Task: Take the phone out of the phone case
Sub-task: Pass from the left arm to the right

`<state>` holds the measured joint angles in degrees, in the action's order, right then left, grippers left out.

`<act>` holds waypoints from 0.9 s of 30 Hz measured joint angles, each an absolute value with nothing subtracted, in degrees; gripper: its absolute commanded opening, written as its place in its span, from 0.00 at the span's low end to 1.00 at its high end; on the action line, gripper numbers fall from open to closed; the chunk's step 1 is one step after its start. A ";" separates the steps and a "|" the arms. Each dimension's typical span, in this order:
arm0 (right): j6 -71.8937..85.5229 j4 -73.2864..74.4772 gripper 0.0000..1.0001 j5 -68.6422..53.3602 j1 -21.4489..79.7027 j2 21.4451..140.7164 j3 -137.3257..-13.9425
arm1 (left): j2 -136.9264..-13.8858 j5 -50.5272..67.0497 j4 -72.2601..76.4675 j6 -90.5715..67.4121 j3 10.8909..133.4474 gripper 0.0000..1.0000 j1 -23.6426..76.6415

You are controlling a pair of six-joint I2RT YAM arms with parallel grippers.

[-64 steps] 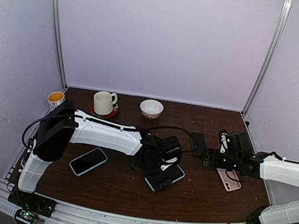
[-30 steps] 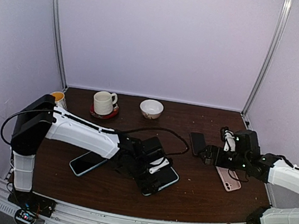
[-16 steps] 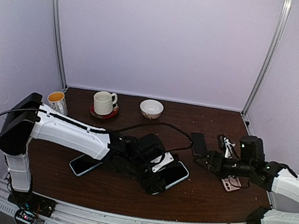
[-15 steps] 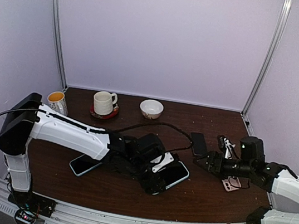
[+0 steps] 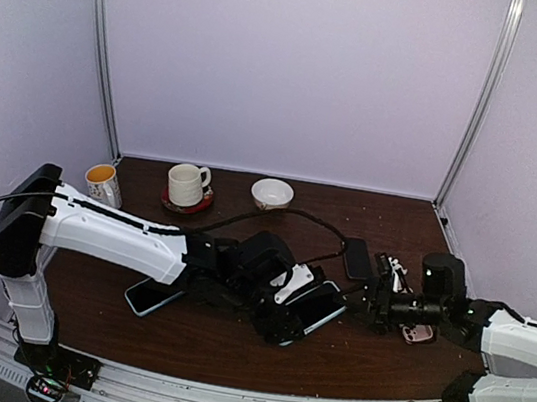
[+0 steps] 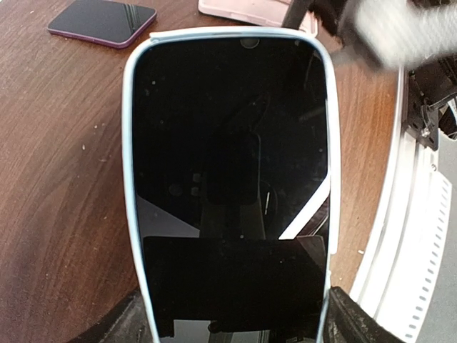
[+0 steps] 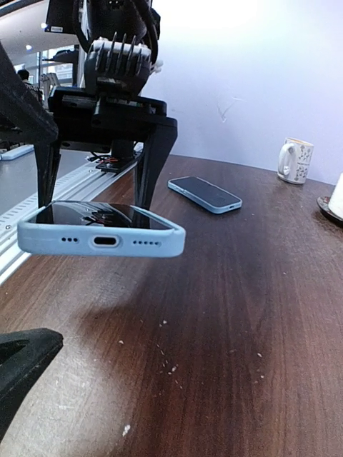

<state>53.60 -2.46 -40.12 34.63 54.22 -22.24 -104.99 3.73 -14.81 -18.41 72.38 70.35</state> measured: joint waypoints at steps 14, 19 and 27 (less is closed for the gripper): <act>57.54 -9.58 0.61 -39.09 40.27 61.52 -24.18 | -104.68 3.22 -14.59 -18.57 71.50 0.39 71.13; 58.35 -10.52 0.55 -38.83 40.91 62.76 -24.29 | -104.42 2.46 -14.66 -18.33 70.89 0.37 71.46; 58.24 -11.53 0.49 -42.11 41.08 64.42 -24.29 | -103.24 1.63 -15.05 -14.70 70.54 0.34 73.06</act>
